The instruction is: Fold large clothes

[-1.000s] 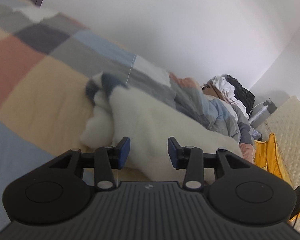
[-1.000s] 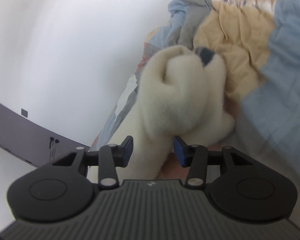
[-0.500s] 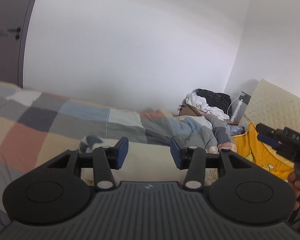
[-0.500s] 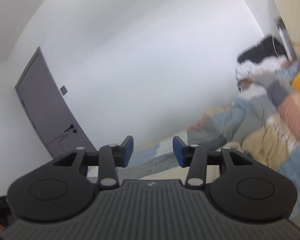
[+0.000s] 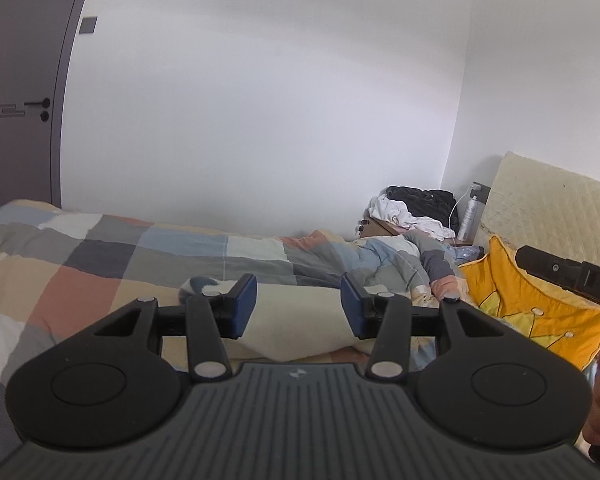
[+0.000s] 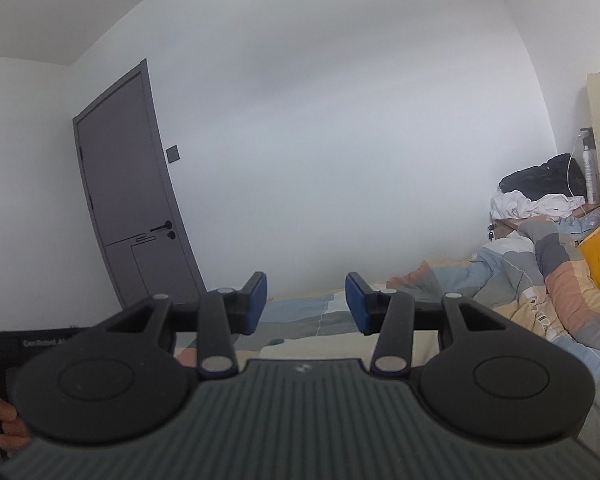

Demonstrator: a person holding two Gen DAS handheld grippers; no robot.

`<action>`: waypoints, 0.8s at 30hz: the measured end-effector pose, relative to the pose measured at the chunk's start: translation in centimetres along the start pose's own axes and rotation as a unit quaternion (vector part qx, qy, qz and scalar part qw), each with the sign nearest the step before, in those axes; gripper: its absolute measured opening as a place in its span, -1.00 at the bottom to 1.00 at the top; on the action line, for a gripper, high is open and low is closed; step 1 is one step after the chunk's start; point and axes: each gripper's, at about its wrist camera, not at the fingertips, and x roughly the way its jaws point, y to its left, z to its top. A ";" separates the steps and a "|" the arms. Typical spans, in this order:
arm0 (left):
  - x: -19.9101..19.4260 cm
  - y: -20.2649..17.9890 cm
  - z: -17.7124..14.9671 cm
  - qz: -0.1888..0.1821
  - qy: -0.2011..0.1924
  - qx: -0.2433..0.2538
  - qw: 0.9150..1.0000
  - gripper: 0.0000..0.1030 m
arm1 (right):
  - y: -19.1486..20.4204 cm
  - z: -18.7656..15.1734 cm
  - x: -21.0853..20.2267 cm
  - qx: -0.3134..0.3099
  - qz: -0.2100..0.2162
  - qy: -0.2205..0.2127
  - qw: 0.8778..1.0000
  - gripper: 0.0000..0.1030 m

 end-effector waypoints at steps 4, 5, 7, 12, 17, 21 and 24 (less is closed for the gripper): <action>-1.7 -0.7 -1.3 0.012 -0.003 0.021 1.000 0.07 | 0.7 -1.7 -0.7 -0.010 -0.003 0.023 1.000 -0.08; -2.1 -0.8 -1.5 0.013 -0.004 0.021 1.000 0.08 | 0.9 -2.1 -0.7 -0.022 -0.007 0.029 0.999 -0.08; -2.8 -0.9 -2.1 0.013 -0.003 0.016 1.000 0.09 | 1.1 -2.9 -1.0 -0.031 -0.014 0.037 0.999 -0.08; -3.3 -1.5 -3.8 0.025 0.001 0.023 0.999 0.11 | 1.5 -4.7 -1.5 -0.035 -0.019 0.062 0.997 -0.08; -3.0 -1.8 -5.8 0.035 0.017 0.022 0.999 0.13 | 1.4 -5.9 -2.2 -0.029 -0.030 0.076 0.996 -0.08; -2.4 -1.1 -7.0 0.040 0.025 0.005 0.999 0.13 | 1.6 -6.7 -2.2 -0.038 -0.035 0.094 0.994 -0.08; -2.0 -0.5 -7.3 0.046 0.029 -0.002 0.999 0.13 | 1.5 -7.1 -2.2 -0.044 -0.039 0.099 0.993 -0.08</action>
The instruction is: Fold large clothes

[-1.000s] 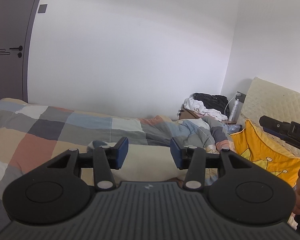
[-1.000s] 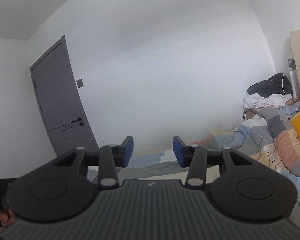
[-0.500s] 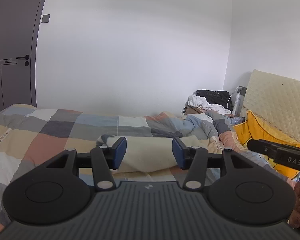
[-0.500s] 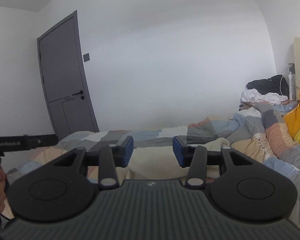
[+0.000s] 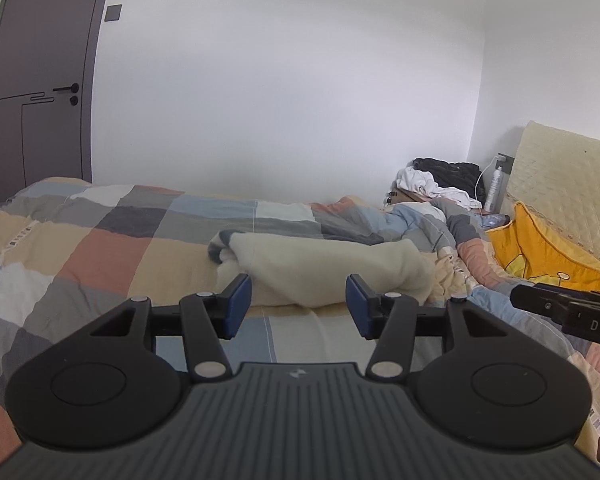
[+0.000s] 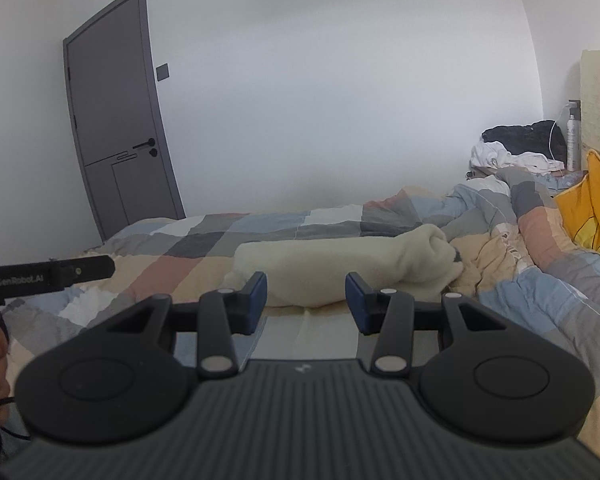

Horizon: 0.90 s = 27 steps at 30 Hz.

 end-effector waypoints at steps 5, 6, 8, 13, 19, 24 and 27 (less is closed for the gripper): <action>0.5 0.2 -0.2 0.003 0.005 -0.003 1.000 0.16 | -0.1 -0.3 0.4 0.001 -0.003 0.007 1.000 -0.08; 0.5 0.2 -0.2 0.003 0.005 -0.002 1.000 0.18 | -0.1 -0.3 0.5 0.002 -0.004 0.007 1.000 -0.08; 0.5 0.2 -0.2 0.004 0.004 -0.001 1.000 0.21 | -0.1 -0.2 0.6 0.004 -0.005 0.009 1.000 -0.08; 0.8 0.0 -0.3 0.006 0.004 0.001 1.000 0.23 | -0.1 0.0 0.7 0.007 -0.010 0.010 1.000 -0.08; 0.9 -0.2 -0.5 0.012 0.004 -0.004 1.000 0.29 | -0.1 -0.2 0.7 0.000 -0.013 0.020 1.000 -0.08; 0.8 -0.4 -0.4 0.018 0.001 -0.005 1.000 0.51 | -0.1 -0.5 0.6 0.002 -0.017 0.026 1.000 -0.08; 0.6 -0.4 -0.4 0.024 -0.002 -0.011 1.000 0.77 | -0.2 -0.4 0.6 -0.002 -0.032 0.025 0.999 -0.08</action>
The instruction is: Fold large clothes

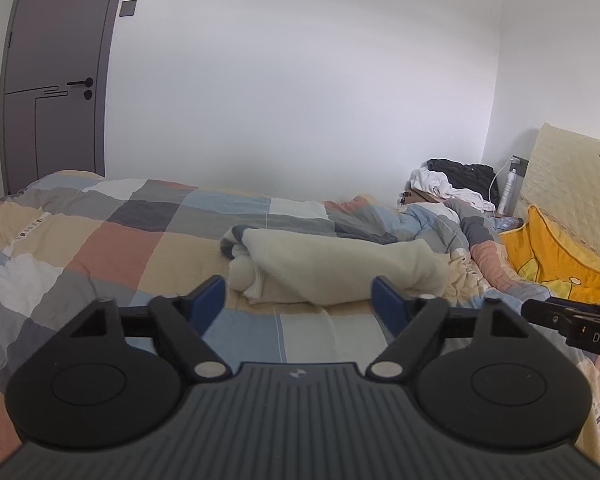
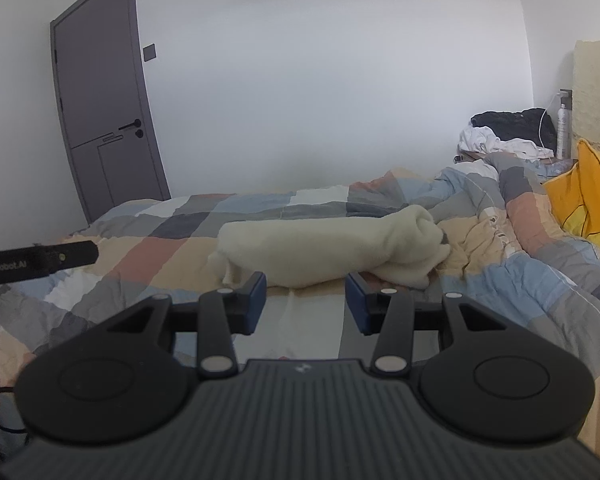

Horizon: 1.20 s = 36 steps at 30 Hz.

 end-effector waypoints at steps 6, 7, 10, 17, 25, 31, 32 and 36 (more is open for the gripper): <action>0.0 1.1 0.6 -0.001 0.005 -0.025 1.000 0.97 | -0.5 0.6 -0.1 0.001 -0.005 -0.012 1.000 0.29; 0.0 1.3 0.7 0.002 0.005 -0.028 1.000 0.97 | -0.5 0.7 -0.1 -0.002 -0.002 -0.013 1.000 0.29; -0.3 1.3 0.9 0.017 0.002 -0.018 1.000 0.99 | -0.4 1.1 -0.2 0.000 0.003 -0.017 1.000 0.29; -0.5 1.7 1.2 0.015 0.010 -0.023 1.000 1.00 | -0.3 1.2 0.2 -0.001 -0.006 -0.019 1.000 1.00; -0.4 1.6 1.2 0.024 0.014 -0.020 0.999 1.00 | 0.0 1.1 0.4 -0.004 -0.003 -0.013 1.000 1.00; -0.5 1.3 1.4 0.025 0.015 -0.015 0.999 1.00 | 0.0 1.0 0.8 -0.004 -0.003 -0.005 1.000 1.00; -0.6 1.2 1.4 0.025 0.014 -0.013 0.999 1.00 | 0.0 1.0 0.9 -0.004 -0.003 -0.003 1.000 1.00; -0.7 1.1 1.3 0.024 0.013 -0.009 1.000 1.00 | 0.0 1.0 1.1 -0.005 -0.003 0.000 1.000 1.00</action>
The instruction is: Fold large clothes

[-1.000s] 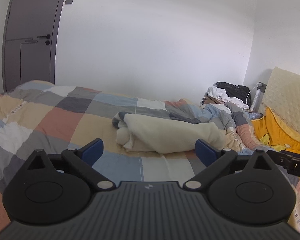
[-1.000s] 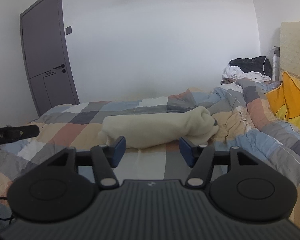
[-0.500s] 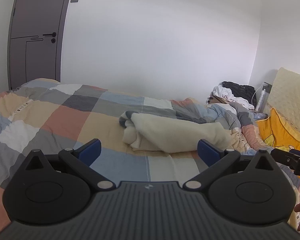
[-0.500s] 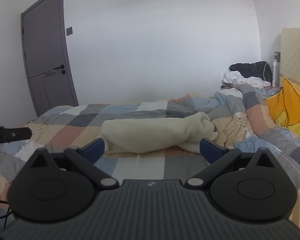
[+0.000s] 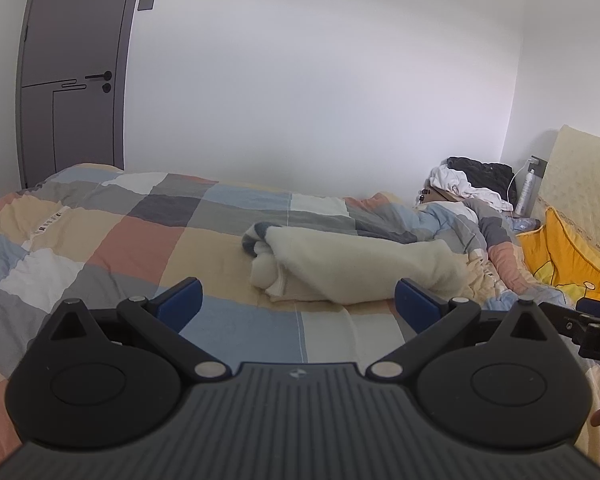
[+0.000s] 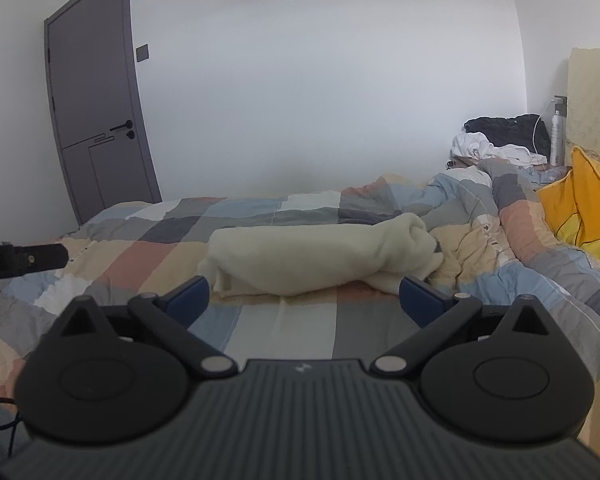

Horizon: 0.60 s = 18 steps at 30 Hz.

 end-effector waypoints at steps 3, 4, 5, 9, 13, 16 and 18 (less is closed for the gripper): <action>-0.1 0.1 0.0 -0.010 -0.001 -0.002 1.000 1.00 | 0.0 -0.1 -0.1 0.002 -0.001 0.000 1.000 1.00; -0.2 0.1 -0.1 -0.011 -0.001 -0.002 1.000 1.00 | 0.0 -0.1 -0.1 0.002 -0.002 0.000 1.000 1.00; -0.2 0.3 -0.1 -0.012 -0.002 -0.001 1.000 1.00 | 0.1 -0.1 -0.1 0.002 -0.002 0.001 1.000 1.00; -0.2 0.1 -0.2 -0.011 -0.001 0.005 1.000 1.00 | 0.0 0.0 0.0 0.000 -0.003 0.002 1.000 1.00; -0.4 0.1 -0.1 -0.011 -0.003 0.006 1.000 1.00 | -0.1 -0.1 0.0 0.004 0.000 0.006 1.000 1.00; -0.5 0.1 -0.1 -0.009 -0.004 0.010 1.000 1.00 | -0.1 -0.1 0.0 0.004 0.001 0.007 1.000 1.00; -0.5 -0.1 -0.2 -0.006 -0.005 0.014 1.000 1.00 | -0.2 -0.1 0.0 0.004 0.001 0.007 1.000 1.00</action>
